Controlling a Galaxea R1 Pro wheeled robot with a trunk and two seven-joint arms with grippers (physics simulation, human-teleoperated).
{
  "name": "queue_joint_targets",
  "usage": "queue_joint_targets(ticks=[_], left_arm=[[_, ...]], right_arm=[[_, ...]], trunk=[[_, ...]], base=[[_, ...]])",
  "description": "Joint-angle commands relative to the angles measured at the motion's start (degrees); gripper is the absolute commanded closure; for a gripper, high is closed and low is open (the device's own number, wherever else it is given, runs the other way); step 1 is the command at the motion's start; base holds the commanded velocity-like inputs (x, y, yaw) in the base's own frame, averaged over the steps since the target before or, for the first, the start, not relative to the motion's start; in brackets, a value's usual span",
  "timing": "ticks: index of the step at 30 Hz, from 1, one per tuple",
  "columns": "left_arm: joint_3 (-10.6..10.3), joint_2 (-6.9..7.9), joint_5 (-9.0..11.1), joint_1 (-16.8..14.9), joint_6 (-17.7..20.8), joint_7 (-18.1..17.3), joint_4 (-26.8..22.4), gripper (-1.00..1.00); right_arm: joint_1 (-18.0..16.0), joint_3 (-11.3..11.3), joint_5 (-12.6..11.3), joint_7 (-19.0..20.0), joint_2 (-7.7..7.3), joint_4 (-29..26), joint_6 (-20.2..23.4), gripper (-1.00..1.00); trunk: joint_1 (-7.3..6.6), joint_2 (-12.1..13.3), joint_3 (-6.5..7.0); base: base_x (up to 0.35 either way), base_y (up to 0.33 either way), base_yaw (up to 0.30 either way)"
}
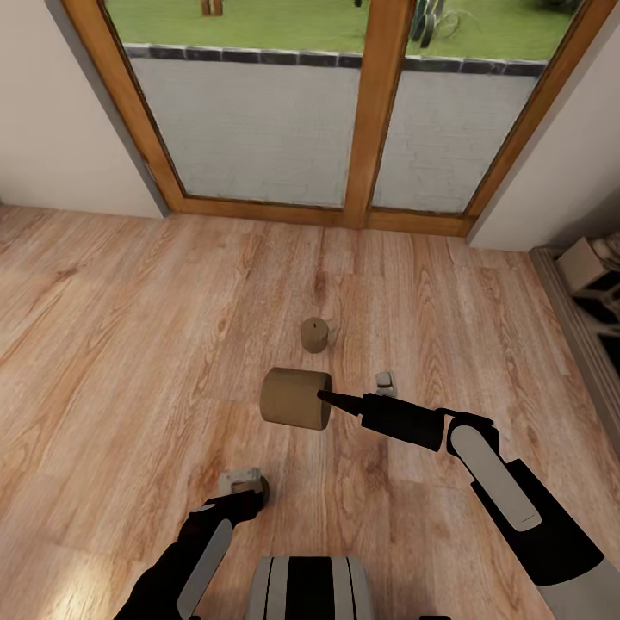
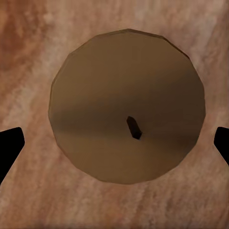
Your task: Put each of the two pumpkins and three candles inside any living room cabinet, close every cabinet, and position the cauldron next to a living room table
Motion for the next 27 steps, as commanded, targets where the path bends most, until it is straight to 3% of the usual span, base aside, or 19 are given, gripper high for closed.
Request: queue_joint_targets(ticks=[1, 27], left_arm=[[-0.12, 0.02, 0.60, -0.02, 0.11, 0.55, -0.08, -1.00], [-0.10, 0.02, 0.52, -0.02, 0.10, 0.55, -0.08, -1.00]], right_arm=[[-0.04, 0.03, -0.17, 0.13, -0.03, 0.00, 0.15, 1.00], [-0.04, 0.03, -0.17, 0.11, 0.03, 0.00, 0.07, 1.00]], trunk=[[-0.01, -0.01, -0.03], [0.07, -0.05, -0.70]], base=[[0.010, 0.000, 0.000], [0.024, 0.014, 0.000]])
